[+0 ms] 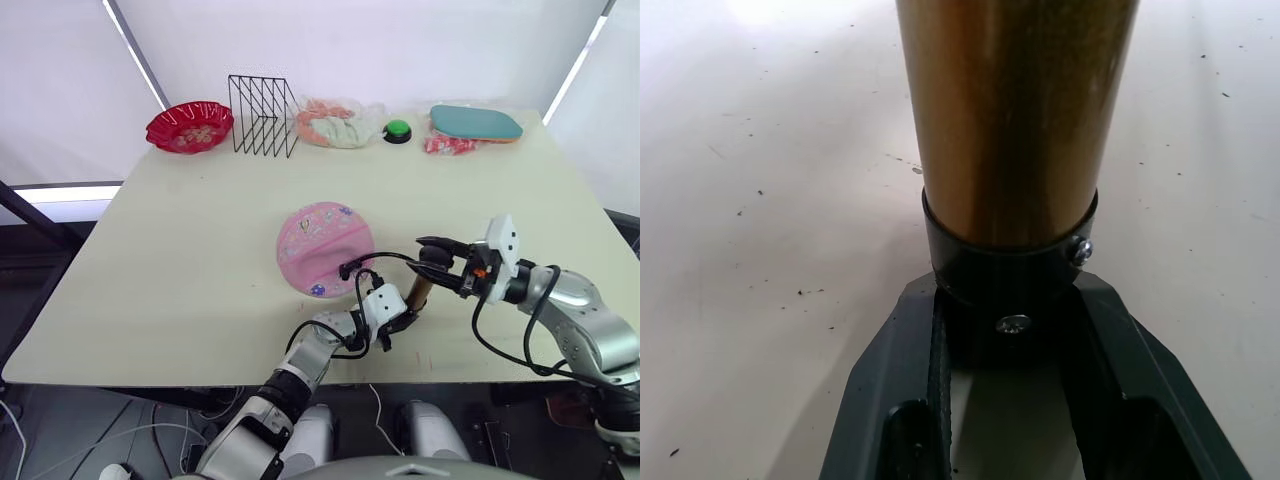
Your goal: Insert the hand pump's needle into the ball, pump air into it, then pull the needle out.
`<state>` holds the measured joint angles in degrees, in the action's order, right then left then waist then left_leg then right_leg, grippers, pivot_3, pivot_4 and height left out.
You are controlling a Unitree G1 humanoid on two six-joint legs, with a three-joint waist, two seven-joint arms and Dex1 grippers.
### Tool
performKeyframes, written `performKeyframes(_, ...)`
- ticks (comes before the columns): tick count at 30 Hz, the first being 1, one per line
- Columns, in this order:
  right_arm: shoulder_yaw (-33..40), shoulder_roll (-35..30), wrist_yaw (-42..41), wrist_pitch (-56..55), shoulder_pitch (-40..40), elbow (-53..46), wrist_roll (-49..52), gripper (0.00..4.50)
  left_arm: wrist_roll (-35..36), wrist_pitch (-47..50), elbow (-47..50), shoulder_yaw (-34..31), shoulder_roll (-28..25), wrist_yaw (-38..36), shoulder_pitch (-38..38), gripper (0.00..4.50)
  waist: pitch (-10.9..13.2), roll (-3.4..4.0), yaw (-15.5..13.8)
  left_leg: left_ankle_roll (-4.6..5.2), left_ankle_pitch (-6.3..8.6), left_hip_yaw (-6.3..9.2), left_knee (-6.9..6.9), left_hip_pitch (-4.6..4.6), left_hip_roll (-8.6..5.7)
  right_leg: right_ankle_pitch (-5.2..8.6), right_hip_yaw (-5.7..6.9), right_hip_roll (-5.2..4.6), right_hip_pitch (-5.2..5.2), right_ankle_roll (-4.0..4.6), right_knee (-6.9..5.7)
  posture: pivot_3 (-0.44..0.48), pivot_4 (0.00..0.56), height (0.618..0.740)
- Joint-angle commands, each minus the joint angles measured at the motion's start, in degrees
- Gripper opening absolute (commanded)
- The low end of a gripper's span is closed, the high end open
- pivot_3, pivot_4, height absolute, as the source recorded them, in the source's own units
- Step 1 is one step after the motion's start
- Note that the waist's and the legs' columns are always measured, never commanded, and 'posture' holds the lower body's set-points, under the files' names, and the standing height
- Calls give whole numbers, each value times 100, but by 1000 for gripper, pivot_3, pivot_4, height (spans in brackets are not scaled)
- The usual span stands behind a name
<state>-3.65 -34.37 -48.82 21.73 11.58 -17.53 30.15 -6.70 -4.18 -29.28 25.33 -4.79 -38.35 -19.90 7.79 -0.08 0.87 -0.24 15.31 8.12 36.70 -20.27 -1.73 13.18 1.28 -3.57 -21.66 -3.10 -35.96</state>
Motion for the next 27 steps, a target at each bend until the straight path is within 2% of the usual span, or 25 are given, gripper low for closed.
performKeyframes(1, 222, -253, -79, 623, 141, -212, 342, 1723, -160, 251, -398, 33, -132, 10, 122, 946, 11, 2, -2, 0, 0, -3, 0, -2, -1, 0, -4, -1, -2, 0, 1, 0, 150, 740)
performKeyframes(3, 456, -366, -26, 889, 301, -396, 598, 1723, -164, 238, -442, 35, -119, 10, 105, 946, 26, -3, -13, 0, 0, -15, 0, -4, -4, 0, -20, -3, -8, 0, 1, 0, 150, 740)
performKeyframes(8, 1535, -1125, 249, 2131, 1158, -1060, 1997, 1723, -163, 175, -586, 39, -78, -2, 52, 946, 67, 22, -50, 1, -1, -32, 13, -49, -18, -4, -40, -13, -50, -2, 1, 0, 150, 740)
performKeyframes(13, 2138, -1670, 597, 2979, 1952, -1004, 3001, 1723, -162, 104, -700, 40, -45, -10, 15, 946, 112, -11, -96, 1, 0, -46, 17, -60, -23, -5, -52, -22, -59, -4, 4, 0, 150, 740)
performKeyframes(17, 2308, -1921, 860, 3399, 2292, -831, 3440, 1723, -169, 43, -788, 53, -15, -19, -6, 946, 120, -18, -155, 2, -1, -61, 24, -81, -26, -12, -65, -28, -82, -14, 4, 0, 150, 740)
performKeyframes(19, 2216, -1951, 820, 3397, 2172, -868, 3349, 1723, -178, 25, -797, 63, -5, -19, 0, 946, 120, -18, -163, 2, -1, -60, 27, -84, -25, -12, -63, -27, -83, -15, 4, 0, 150, 740)
performKeyframes(21, 1921, -1794, 730, 3148, 1720, -909, 2945, 1723, -183, 29, -759, 77, -7, -21, 25, 946, 112, -28, -166, 2, -1, -65, 33, -94, -25, -14, -66, -27, -92, -17, 4, 0, 150, 740)
performKeyframes(27, 786, -1129, 282, 1866, 551, -495, 1505, 1723, -204, 87, -591, 114, -61, -47, 106, 946, 71, -67, -134, 3, 0, -79, 34, -72, -16, -16, -75, -18, -80, -22, 3, 0, 150, 740)
